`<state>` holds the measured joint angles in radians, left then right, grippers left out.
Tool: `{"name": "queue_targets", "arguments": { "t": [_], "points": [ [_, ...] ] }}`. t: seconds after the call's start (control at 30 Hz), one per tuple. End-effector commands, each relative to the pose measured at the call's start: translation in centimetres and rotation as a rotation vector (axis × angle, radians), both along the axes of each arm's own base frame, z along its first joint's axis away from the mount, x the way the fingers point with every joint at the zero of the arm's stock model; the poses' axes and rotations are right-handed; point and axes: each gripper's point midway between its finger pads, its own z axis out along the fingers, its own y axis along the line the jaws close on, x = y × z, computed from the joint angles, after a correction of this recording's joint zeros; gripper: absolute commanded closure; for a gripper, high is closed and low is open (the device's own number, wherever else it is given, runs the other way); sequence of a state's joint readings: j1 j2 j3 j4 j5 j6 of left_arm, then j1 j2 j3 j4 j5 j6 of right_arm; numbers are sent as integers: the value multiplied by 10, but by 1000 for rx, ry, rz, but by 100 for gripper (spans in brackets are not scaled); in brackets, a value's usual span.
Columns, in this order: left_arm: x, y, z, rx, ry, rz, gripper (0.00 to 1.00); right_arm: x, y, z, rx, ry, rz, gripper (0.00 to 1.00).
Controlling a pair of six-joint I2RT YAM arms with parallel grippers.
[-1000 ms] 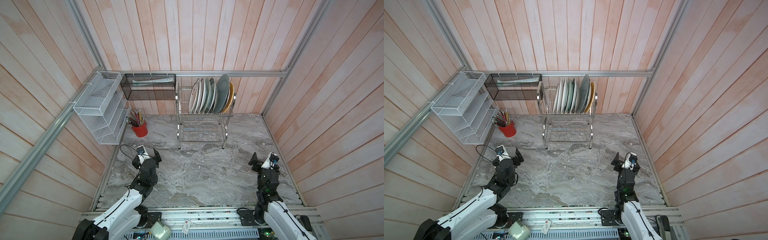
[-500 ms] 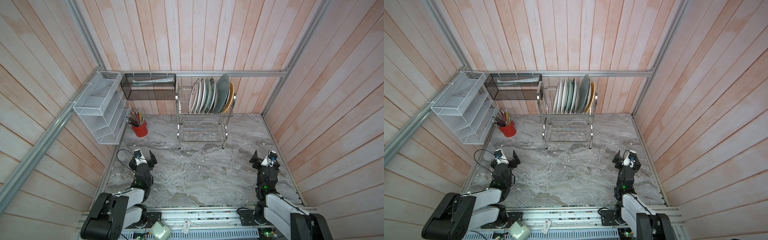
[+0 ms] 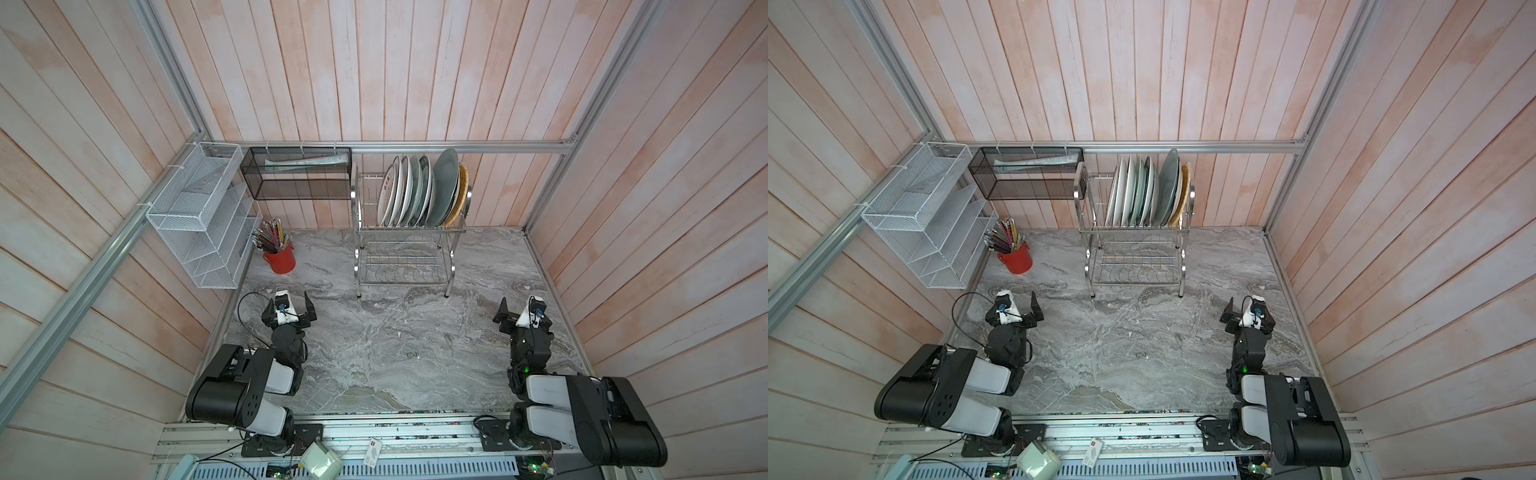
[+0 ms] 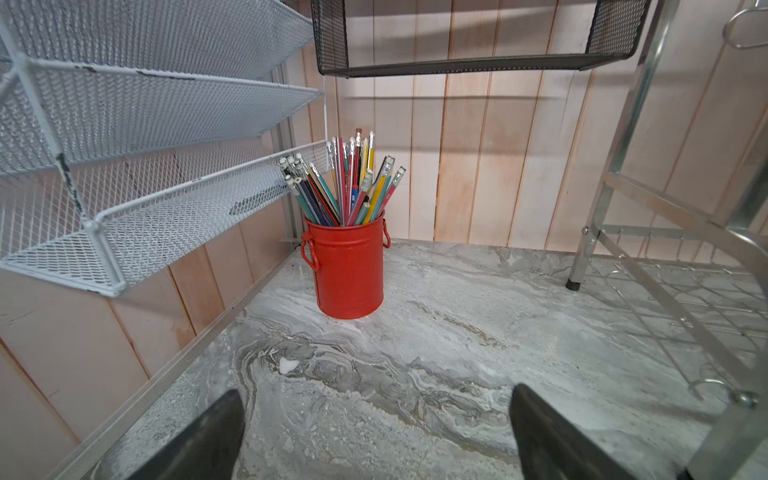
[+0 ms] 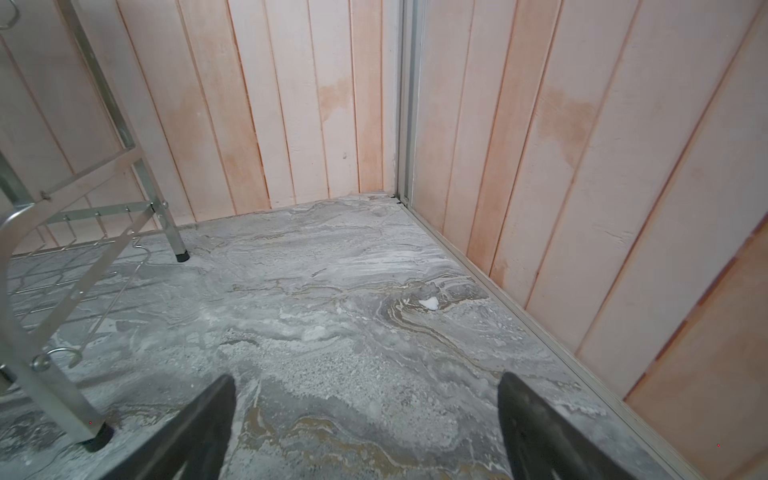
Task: Load the plates into the dish rack
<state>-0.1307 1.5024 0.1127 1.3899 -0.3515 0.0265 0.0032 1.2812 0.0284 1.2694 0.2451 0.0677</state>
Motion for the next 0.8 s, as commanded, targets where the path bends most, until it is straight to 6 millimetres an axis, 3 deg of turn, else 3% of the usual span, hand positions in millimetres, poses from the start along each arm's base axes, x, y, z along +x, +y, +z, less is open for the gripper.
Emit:
{"name": "queue_targets", "arguments": {
  "t": [0.0,0.4,0.5,0.57,0.77],
  "points": [
    [12,0,-2,-15,14,-36,0,8,10,20,-27,-87,61,2],
    [36,19,-19,-100,121,-29,0,26,25,3,-59,-39,150,2],
    [38,19,-18,-98,120,-28,0,40,26,-6,-60,28,163,2],
    [39,19,-18,-99,121,-27,0,60,26,-14,-49,98,161,2],
    [39,19,-19,-98,126,-24,0,60,18,-14,-19,97,151,2]
  ]
}}
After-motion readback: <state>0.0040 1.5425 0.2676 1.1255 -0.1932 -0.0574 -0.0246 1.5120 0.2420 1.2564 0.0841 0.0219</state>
